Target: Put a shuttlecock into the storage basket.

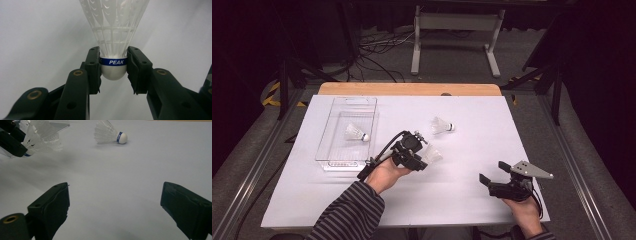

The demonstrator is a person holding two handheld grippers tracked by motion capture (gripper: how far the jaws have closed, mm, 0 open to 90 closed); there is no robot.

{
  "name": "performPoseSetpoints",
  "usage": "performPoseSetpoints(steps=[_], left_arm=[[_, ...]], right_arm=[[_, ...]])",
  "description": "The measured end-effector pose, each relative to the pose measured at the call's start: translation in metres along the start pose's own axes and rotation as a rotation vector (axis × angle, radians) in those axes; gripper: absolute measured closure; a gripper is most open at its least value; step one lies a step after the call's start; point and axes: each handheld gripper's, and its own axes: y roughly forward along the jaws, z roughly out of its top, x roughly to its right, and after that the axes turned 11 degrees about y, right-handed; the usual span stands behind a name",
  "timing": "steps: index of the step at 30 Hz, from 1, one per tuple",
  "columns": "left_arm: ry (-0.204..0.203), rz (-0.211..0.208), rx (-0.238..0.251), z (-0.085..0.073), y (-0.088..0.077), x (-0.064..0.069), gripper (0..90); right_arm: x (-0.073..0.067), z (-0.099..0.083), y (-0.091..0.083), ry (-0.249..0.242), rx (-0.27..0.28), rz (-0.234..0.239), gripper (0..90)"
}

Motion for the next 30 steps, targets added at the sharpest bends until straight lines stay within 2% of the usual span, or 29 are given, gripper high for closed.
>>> performPoseSetpoints(steps=[1, 12, 23, 26, 30], left_arm=[[-0.010, 0.000, 0.000, -0.001, -0.001, 0.001, 65.4], [-0.018, 0.005, 0.000, -0.007, -0.011, 0.000, 65.4], [-0.020, -0.004, 0.026, -0.012, -0.021, 0.000, 65.3], [-0.012, 0.008, 0.035, -0.016, -0.026, 0.001, 65.4], [-0.025, 0.024, 0.036, -0.022, -0.033, -0.001, 65.4]], right_arm=[[0.000, 0.000, 0.000, 0.002, -0.001, -0.001, 9.3], [0.000, 0.000, 0.000, -0.001, 0.000, 0.001, 9.3], [0.000, 0.000, 0.000, -0.006, 0.002, 0.001, 9.3], [0.000, 0.000, 0.001, -0.003, -0.004, -0.003, 9.3], [-0.001, 0.000, 0.000, -0.006, -0.001, -0.003, 9.3]])
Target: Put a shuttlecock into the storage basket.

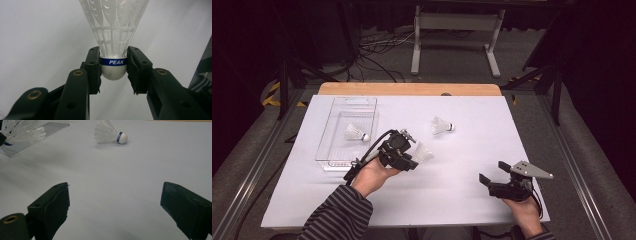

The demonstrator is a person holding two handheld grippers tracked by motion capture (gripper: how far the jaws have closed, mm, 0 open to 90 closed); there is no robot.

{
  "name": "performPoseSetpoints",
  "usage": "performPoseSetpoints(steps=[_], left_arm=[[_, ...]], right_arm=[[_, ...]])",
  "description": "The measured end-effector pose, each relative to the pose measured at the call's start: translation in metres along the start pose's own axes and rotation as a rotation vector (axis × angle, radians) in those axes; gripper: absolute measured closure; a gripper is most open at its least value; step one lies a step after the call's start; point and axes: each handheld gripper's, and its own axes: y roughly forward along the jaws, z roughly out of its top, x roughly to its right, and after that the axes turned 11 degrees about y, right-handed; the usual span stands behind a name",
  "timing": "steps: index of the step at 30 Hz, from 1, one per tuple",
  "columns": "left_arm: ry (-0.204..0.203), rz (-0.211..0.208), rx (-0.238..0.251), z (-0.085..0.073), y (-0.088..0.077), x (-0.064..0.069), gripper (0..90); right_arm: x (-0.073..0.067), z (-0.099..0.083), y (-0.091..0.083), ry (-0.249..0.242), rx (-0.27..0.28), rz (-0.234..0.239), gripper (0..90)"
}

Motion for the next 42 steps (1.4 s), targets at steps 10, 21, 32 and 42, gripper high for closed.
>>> performPoseSetpoints(steps=[10, 21, 32, 42], left_arm=[[-0.020, 0.010, 0.017, -0.009, -0.014, -0.006, 65.4], [-0.055, 0.037, 0.049, -0.016, -0.034, -0.014, 65.4], [-0.108, 0.059, 0.080, -0.025, -0.049, -0.029, 65.4], [-0.149, 0.096, 0.085, -0.033, -0.058, -0.042, 65.3]], right_arm=[[0.001, 0.000, 0.001, 0.004, -0.004, -0.002, 9.3], [0.000, 0.000, 0.000, 0.003, 0.000, 0.001, 9.4], [0.001, 0.000, 0.001, 0.004, -0.004, -0.001, 9.4], [0.000, 0.000, 0.001, 0.003, -0.011, 0.001, 9.5]])
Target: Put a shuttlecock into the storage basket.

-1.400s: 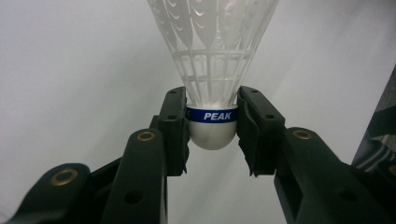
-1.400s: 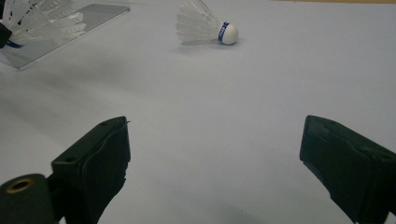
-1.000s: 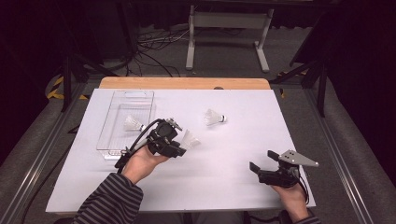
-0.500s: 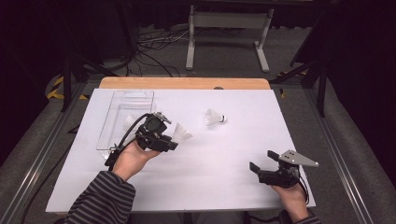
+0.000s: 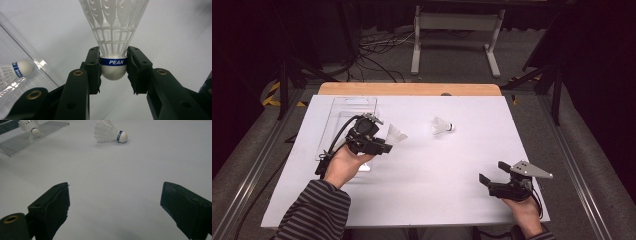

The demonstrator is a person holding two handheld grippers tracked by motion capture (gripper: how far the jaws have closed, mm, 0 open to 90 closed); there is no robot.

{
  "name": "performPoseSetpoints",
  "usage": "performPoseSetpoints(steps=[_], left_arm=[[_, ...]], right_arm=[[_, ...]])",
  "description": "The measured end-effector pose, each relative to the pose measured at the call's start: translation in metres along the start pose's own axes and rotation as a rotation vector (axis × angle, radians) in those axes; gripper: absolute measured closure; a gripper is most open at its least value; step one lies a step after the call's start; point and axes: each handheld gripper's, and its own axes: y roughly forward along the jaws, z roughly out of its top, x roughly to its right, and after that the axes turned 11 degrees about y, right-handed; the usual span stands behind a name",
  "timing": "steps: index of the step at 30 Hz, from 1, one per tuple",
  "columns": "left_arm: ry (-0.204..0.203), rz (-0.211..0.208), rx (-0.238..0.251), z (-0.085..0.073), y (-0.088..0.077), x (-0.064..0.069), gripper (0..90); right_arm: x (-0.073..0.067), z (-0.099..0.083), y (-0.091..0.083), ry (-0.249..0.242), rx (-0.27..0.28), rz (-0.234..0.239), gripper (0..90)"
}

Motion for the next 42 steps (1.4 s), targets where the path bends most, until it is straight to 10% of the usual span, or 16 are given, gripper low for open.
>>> performPoseSetpoints(steps=[42], left_arm=[[-0.246, 0.178, 0.011, -0.015, -0.018, -0.071, 65.2]], right_arm=[[0.000, 0.000, -0.001, -0.006, 0.007, 0.003, 9.8]])
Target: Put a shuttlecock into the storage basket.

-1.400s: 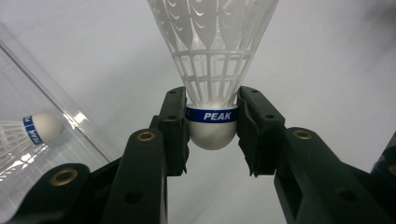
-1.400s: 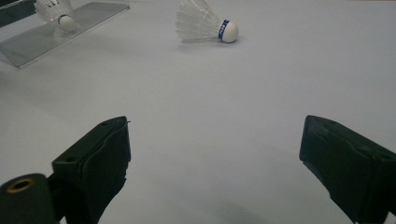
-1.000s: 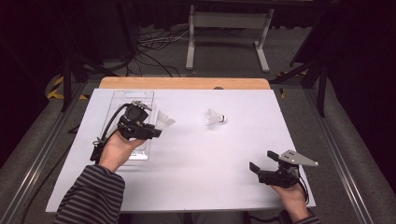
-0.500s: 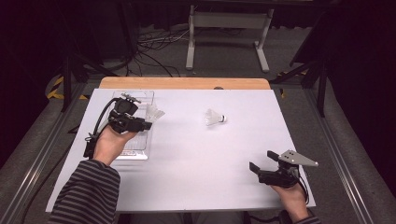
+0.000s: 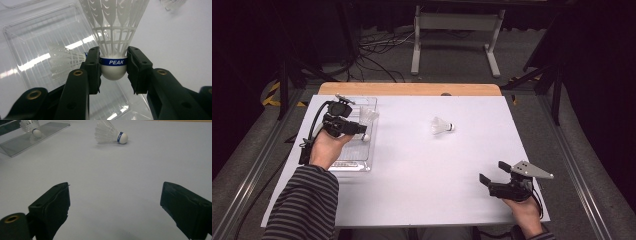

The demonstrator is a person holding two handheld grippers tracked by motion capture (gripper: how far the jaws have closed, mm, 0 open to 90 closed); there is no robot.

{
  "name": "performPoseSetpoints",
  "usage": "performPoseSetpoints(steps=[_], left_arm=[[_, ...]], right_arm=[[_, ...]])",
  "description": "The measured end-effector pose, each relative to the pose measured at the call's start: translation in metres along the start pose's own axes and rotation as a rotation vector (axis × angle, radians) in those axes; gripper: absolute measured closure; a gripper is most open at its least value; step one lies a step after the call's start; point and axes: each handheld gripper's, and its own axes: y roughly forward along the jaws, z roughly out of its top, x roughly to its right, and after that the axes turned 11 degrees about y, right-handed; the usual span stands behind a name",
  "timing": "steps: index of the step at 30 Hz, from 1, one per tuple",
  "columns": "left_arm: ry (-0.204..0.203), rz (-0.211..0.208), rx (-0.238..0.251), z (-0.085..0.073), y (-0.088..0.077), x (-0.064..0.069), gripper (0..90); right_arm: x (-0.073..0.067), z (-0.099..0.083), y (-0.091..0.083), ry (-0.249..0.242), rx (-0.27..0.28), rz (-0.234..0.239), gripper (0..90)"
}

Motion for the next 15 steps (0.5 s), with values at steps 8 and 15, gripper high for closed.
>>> performPoseSetpoints(steps=[8, 15], left_arm=[[-0.050, 0.037, -0.011, 0.010, 0.011, -0.009, 65.1], [-0.094, 0.049, -0.028, 0.013, 0.020, -0.016, 65.0]], right_arm=[[0.000, 0.000, 0.001, 0.000, -0.004, 0.001, 9.8], [0.000, 0.000, 0.001, -0.001, -0.007, 0.002, 9.9]])
